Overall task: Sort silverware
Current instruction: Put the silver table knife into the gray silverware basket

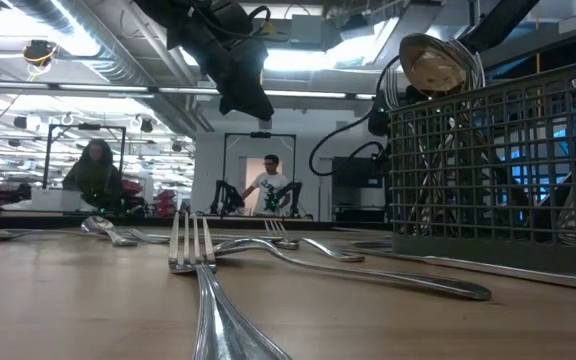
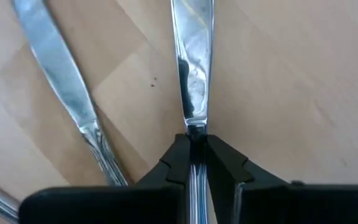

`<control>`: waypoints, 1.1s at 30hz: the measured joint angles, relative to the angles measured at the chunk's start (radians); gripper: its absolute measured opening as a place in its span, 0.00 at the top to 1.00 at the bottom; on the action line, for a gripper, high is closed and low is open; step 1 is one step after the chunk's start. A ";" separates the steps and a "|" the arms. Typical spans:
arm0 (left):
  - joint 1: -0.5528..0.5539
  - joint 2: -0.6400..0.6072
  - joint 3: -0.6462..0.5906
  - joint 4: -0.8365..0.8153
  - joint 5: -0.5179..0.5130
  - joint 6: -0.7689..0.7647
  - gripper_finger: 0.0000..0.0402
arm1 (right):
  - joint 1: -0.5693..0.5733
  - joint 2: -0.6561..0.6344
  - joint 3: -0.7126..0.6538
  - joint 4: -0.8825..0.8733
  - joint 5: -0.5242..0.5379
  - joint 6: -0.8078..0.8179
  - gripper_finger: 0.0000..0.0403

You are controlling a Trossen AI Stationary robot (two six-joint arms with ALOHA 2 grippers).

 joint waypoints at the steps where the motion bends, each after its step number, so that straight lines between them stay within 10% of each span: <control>1: 0.000 0.000 0.000 0.000 0.000 0.000 0.77 | 0.000 0.000 0.000 0.017 -0.016 0.004 0.91; 33: 0.074 -0.071 0.000 -0.044 -0.002 0.018 0.77 | 0.000 -0.005 0.180 0.238 -0.122 0.069 0.91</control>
